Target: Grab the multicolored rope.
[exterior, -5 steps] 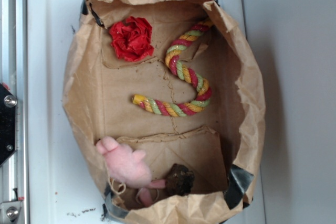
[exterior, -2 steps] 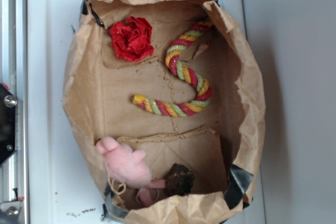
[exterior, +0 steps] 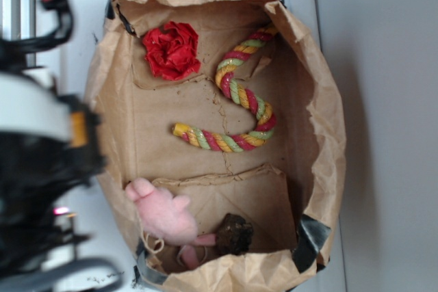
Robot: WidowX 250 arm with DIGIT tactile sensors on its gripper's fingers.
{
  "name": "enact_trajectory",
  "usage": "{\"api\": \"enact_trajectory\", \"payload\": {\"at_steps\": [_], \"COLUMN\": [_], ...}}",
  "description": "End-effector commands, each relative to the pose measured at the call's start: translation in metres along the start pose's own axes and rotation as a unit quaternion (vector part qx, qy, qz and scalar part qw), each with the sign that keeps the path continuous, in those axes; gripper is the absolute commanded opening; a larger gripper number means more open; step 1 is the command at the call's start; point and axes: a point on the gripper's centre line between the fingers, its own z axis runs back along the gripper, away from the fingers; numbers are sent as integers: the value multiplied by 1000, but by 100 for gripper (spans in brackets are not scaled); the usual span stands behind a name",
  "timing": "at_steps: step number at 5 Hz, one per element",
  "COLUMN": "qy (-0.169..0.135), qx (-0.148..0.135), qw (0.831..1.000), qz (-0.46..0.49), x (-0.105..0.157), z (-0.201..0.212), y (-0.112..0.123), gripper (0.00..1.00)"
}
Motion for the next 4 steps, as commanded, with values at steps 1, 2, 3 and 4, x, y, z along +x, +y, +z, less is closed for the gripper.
{"api": "enact_trajectory", "payload": {"at_steps": [1, 2, 3, 4], "qy": [-53, -54, -63, -83], "qx": [11, 13, 18, 16], "qw": [998, 998, 997, 990], "qz": [10, 14, 46, 115], "x": [54, 72, 81, 86], "z": [-8, -22, -41, -58], "y": [1, 2, 7, 10], "gripper": [100, 100, 100, 100]}}
